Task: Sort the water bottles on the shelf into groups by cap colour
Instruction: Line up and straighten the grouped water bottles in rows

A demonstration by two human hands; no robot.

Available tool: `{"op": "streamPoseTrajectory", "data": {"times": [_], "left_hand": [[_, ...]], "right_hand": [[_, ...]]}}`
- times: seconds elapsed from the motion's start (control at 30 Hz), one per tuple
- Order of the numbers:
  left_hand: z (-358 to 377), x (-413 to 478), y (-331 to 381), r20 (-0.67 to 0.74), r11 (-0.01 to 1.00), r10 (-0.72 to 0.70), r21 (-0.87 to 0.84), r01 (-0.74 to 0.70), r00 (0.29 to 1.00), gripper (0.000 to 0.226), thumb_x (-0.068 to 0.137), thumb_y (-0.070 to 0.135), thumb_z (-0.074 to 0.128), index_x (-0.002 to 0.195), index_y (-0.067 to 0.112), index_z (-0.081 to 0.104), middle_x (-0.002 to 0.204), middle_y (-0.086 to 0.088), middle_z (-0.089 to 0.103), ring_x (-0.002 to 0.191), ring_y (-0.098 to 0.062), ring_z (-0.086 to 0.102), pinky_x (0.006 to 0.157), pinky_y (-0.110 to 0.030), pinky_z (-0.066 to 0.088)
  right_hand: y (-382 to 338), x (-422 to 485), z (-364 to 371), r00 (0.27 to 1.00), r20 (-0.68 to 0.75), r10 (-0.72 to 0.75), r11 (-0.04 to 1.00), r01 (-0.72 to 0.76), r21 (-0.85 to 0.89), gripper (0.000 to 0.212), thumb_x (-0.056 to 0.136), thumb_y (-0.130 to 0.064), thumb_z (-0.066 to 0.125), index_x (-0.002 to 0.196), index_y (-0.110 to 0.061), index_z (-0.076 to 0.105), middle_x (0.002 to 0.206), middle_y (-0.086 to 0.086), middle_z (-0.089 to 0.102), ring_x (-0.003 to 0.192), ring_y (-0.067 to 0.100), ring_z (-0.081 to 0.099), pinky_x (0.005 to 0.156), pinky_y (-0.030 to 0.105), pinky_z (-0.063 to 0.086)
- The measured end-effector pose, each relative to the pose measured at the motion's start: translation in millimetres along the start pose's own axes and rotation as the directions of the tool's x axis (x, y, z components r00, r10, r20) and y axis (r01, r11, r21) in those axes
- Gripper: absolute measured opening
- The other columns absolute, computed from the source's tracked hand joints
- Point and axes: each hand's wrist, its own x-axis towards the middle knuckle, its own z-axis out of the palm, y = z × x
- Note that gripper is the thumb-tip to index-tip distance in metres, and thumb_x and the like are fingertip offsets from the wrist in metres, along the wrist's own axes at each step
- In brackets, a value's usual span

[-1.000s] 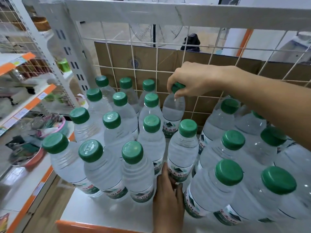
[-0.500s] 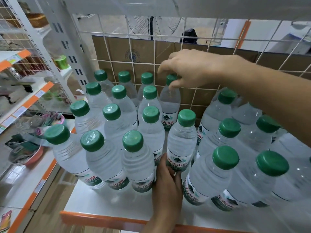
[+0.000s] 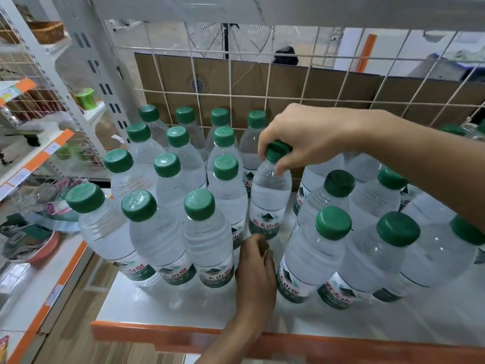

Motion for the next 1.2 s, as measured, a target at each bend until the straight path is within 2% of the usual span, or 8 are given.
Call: {"op": "streamPoseTrajectory", "data": {"times": [0.23,0.43,0.6,0.7,0.8,0.97,1.1,1.2], "left_hand": [[-1.8,9.3,-0.6,0.057,0.999,0.043,-0.023,-0.042,0.997,0.055,0.094,0.000,0.034,0.140,0.029,0.032,0.142,0.005,0.042,0.132,-0.006,0.037,0.109,-0.029,0.032],[-1.9,8.1,-5.0,0.109,0.999,-0.005,-0.045,0.010,0.994,0.055,0.090,-0.007,0.035,0.137,0.022,0.040,0.136,0.006,0.050,0.124,-0.003,0.045,0.099,-0.007,0.033],[-11.2,0.0,0.7,0.289,0.995,0.056,-0.093,-0.031,0.956,0.068,0.071,-0.007,0.041,0.131,0.023,0.049,0.122,0.011,0.061,0.117,0.000,0.052,0.101,-0.029,0.043],[-20.1,-8.2,13.9,0.367,0.980,0.129,-0.188,-0.063,0.921,0.074,0.059,0.000,0.039,0.121,0.040,0.048,0.118,0.028,0.058,0.117,0.005,0.050,0.100,-0.020,0.041],[-24.5,-15.5,14.8,0.428,0.976,0.175,-0.194,-0.099,0.887,0.082,0.060,-0.004,0.048,0.121,0.051,0.041,0.123,0.026,0.054,0.121,0.002,0.048,0.099,-0.016,0.039],[-22.0,-22.3,14.4,0.425,0.978,0.192,-0.156,-0.137,0.885,0.076,0.067,0.013,0.074,0.125,0.046,0.036,0.127,0.018,0.052,0.119,0.005,0.048,0.096,-0.015,0.040],[-21.0,-27.1,13.0,0.340,0.978,0.209,-0.074,-0.196,0.917,0.066,0.070,0.029,0.077,0.124,0.041,0.042,0.122,0.020,0.051,0.114,0.007,0.048,0.092,-0.010,0.039],[-19.9,-29.8,10.6,0.295,0.978,0.201,-0.013,-0.206,0.934,0.069,0.068,0.034,0.077,0.128,0.030,0.044,0.117,0.014,0.042,0.111,0.006,0.044,0.090,-0.005,0.034]], "right_hand": [[11.2,27.9,0.4,0.997,-0.070,0.022,1.000,-0.022,0.008,0.033,0.080,-0.034,0.070,0.111,-0.022,0.064,0.089,-0.007,0.050,0.083,0.015,0.046,0.078,0.028,0.043],[10.0,24.7,7.2,0.993,-0.101,0.054,0.998,-0.052,0.021,0.037,0.081,-0.031,0.070,0.115,-0.022,0.061,0.101,0.000,0.058,0.098,0.023,0.054,0.083,0.031,0.042],[1.2,-5.8,-4.0,0.981,-0.174,0.087,0.996,-0.081,0.044,0.045,0.085,-0.029,0.065,0.125,-0.022,0.049,0.113,0.003,0.055,0.097,0.018,0.049,0.083,0.032,0.043],[-4.0,-42.8,-13.8,0.996,0.070,0.056,0.996,-0.060,0.064,0.033,0.086,-0.029,0.062,0.118,-0.033,0.054,0.100,-0.011,0.056,0.092,0.010,0.055,0.080,0.027,0.045],[-11.5,-64.3,-7.2,0.922,0.366,0.125,0.992,-0.123,-0.028,0.043,0.081,-0.041,0.066,0.120,-0.044,0.049,0.105,-0.017,0.055,0.096,0.009,0.056,0.085,0.030,0.049],[-7.6,-59.5,9.1,0.983,0.155,0.095,0.995,-0.090,-0.040,0.034,0.079,-0.039,0.069,0.111,-0.034,0.059,0.074,-0.020,0.047,0.077,0.012,0.052,0.072,0.030,0.048],[-6.9,-43.1,9.5,0.993,0.058,0.101,0.994,-0.102,0.029,0.035,0.074,-0.044,0.072,0.106,-0.032,0.062,0.086,-0.006,0.057,0.082,0.020,0.056,0.074,0.039,0.051],[-12.1,-30.7,8.3,0.995,0.004,0.095,0.994,-0.095,0.045,0.036,0.075,-0.043,0.073,0.107,-0.030,0.063,0.088,-0.002,0.058,0.078,0.019,0.052,0.071,0.032,0.048]]}}
